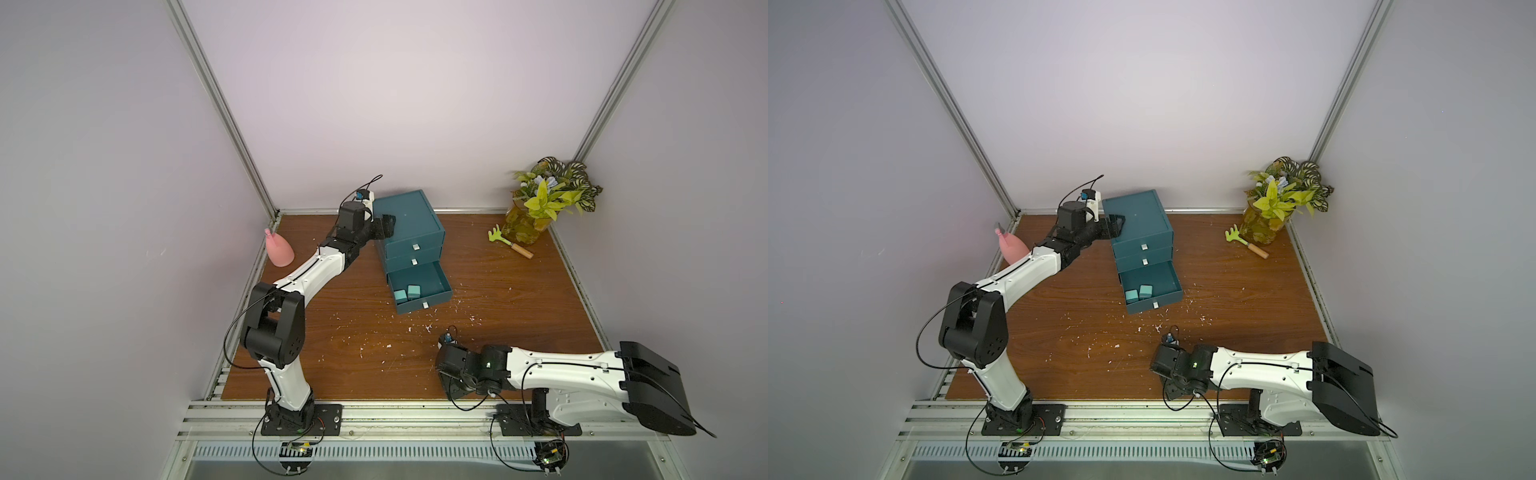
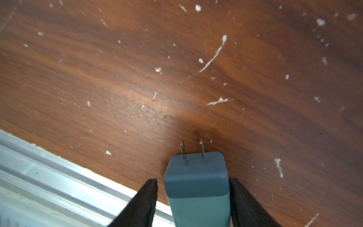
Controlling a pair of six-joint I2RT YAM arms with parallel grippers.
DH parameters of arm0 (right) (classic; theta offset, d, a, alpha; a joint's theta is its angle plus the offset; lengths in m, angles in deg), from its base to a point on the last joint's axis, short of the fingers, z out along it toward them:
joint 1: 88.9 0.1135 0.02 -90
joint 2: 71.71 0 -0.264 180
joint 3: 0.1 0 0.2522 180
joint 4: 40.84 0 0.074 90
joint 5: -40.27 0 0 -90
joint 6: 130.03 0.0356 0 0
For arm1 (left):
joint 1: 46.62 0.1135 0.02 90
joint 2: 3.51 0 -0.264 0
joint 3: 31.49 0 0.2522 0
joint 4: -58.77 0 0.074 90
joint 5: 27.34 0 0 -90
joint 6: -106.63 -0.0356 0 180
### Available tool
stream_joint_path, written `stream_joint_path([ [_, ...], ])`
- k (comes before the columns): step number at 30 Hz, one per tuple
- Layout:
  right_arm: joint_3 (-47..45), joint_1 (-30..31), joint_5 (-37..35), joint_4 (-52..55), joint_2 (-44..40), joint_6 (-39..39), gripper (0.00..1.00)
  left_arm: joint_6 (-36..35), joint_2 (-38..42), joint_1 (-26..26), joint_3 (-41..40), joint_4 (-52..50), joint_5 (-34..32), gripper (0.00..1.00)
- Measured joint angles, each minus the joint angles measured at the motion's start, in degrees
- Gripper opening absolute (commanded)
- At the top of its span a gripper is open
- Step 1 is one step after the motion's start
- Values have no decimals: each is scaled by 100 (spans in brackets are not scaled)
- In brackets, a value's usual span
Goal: Place the plugs into the drawer by color
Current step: Pick up the plug from the center of the board.
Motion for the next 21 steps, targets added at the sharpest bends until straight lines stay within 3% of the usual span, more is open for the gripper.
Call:
stream_joint_path([
  [4,7,11,-50,9,33,52,49,-2,0,0,0,0,0,83],
  [13,337,-85,-376,243,98,-17,44,-2,0,0,0,0,0,83],
  [21,1471,-1635,-861,306,442,-1228,42,-4,0,0,0,0,0,83],
])
